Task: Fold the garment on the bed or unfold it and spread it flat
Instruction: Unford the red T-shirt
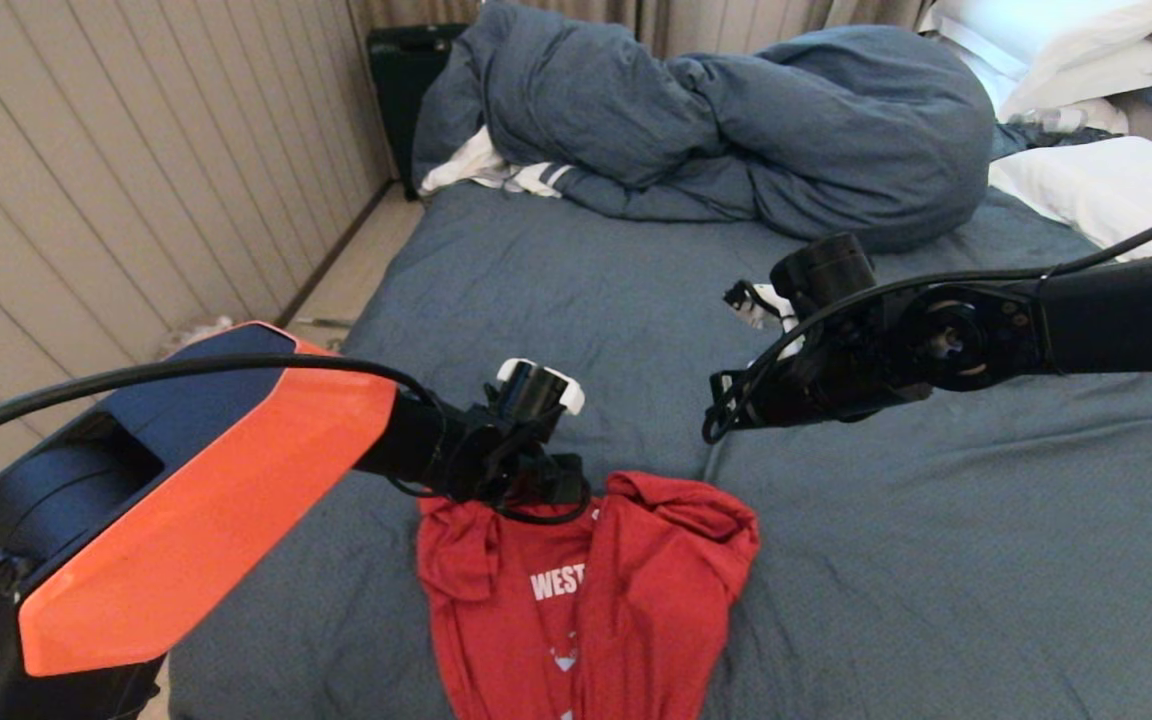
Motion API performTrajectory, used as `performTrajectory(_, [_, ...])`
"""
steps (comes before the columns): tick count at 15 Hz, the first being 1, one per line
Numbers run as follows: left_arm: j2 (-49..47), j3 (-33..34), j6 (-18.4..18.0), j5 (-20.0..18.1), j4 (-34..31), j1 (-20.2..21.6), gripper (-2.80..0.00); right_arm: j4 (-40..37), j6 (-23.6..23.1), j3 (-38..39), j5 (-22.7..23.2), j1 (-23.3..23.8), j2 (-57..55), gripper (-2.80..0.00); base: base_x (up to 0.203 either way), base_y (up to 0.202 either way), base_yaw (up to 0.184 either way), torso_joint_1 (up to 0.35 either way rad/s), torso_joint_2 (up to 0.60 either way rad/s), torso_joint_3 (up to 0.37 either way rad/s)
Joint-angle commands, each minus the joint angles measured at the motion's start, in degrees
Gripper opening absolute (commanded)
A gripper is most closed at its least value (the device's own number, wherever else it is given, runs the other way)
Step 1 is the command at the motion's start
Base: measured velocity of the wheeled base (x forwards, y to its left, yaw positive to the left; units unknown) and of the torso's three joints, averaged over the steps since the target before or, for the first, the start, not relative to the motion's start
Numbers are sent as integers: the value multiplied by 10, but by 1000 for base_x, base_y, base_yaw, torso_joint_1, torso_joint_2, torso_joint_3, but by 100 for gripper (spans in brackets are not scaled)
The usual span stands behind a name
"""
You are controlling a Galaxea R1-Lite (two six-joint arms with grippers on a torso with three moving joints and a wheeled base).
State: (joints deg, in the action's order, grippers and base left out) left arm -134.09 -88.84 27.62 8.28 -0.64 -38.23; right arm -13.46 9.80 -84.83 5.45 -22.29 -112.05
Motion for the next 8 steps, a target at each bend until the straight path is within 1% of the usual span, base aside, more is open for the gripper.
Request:
performTrajectory(1, [-24, -11, -3, 1, 3, 0, 0, -1, 0, -5, 0, 0, -11, -280, 0, 0, 0, 0, 0, 0])
performTrajectory(2, [-28, -14, -7, 2, 4, 0, -280, -1, 0, -8, 1, 1, -14, -280, 0, 0, 0, 0, 0, 0])
performTrajectory(4, [-32, -16, -14, 2, 5, 0, -280, -1, 0, -11, 0, 1, -19, -280, 0, 0, 0, 0, 0, 0])
performTrajectory(6, [-29, -19, -12, 5, 6, 0, -280, 7, 0, -12, 0, 1, -22, -280, 0, 0, 0, 0, 0, 0])
performTrajectory(8, [-16, -19, -9, 24, 16, 3, -280, 27, 0, -6, 0, 1, -25, -280, 0, 0, 0, 0, 0, 0])
